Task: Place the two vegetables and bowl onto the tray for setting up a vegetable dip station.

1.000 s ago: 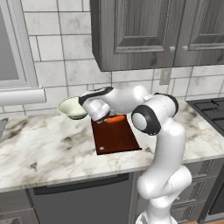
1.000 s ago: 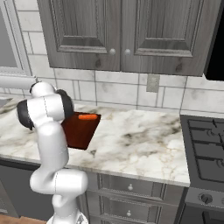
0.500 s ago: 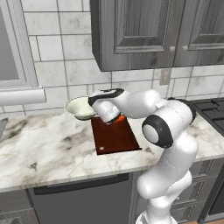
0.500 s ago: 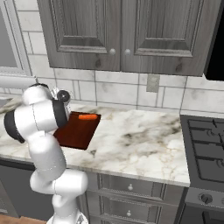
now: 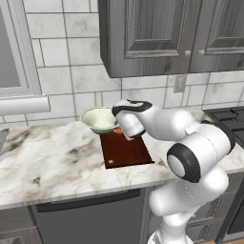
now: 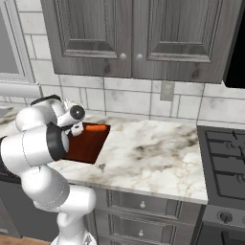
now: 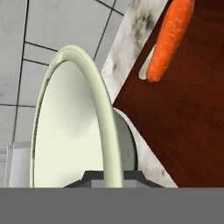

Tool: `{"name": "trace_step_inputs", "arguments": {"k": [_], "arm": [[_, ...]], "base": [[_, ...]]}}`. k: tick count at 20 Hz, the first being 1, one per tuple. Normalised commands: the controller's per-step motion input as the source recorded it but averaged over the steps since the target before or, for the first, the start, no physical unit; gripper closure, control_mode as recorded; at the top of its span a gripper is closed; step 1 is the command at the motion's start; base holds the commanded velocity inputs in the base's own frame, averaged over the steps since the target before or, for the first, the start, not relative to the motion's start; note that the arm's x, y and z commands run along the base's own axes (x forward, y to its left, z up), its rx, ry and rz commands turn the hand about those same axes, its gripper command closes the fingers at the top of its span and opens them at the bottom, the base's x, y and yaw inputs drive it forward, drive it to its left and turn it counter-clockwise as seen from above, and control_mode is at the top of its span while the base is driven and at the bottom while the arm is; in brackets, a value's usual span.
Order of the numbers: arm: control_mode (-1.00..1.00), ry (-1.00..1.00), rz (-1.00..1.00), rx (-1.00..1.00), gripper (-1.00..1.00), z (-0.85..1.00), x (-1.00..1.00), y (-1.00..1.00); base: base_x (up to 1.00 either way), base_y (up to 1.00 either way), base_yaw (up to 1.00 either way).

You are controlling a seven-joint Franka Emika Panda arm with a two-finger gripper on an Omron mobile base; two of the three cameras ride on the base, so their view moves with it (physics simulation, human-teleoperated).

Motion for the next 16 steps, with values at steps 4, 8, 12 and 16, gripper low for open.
{"name": "trace_step_inputs", "arguments": {"k": [4, 8, 12, 16], "arm": [[-1.0, 0.0, 0.0, 0.01, 1.0, 0.0, -0.18, -0.42], [-1.0, 0.0, 0.0, 0.0, 1.0, 0.0, 0.0, -0.39], [-1.0, 0.0, 0.0, 0.0, 1.0, 0.0, 0.0, -0.43], [-1.0, 0.0, 0.0, 0.0, 1.0, 0.0, 0.0, -0.39]], "base": [[0.0, 0.0, 0.0], [0.0, 0.0, 0.0], [0.0, 0.0, 0.0], [0.0, 0.0, 0.0]]}}
